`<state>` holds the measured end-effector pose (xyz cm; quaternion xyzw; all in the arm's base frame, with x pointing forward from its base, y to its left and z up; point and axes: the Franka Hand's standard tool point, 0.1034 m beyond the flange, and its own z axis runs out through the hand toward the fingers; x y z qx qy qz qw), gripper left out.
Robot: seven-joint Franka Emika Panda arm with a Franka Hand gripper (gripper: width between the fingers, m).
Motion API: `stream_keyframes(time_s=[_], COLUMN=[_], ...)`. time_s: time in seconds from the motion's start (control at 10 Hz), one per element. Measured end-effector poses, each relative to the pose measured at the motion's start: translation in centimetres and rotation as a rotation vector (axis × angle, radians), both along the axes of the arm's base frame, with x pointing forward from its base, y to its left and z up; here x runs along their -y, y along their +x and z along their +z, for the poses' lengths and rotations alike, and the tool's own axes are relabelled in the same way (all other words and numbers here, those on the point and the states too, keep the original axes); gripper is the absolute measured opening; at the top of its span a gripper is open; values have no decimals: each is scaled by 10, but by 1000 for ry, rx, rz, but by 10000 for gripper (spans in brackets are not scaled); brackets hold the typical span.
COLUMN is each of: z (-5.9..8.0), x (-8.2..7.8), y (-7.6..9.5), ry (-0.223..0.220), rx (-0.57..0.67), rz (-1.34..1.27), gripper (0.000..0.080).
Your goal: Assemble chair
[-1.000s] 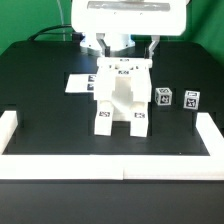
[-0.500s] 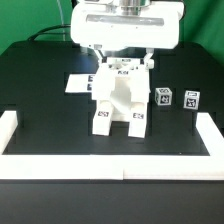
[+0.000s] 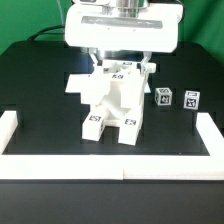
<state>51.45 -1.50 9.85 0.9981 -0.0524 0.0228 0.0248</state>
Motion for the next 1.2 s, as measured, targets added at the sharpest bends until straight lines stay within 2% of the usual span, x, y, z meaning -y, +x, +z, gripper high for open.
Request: stream_keyframes(time_s=[0.3,1.0,1.2], z=[1,1,2], x=[9,9,20], y=[27,27,42], ry=[-20,-21,-34], rx=[9,12,20], rz=[62,64,86], gripper=[649,649,649])
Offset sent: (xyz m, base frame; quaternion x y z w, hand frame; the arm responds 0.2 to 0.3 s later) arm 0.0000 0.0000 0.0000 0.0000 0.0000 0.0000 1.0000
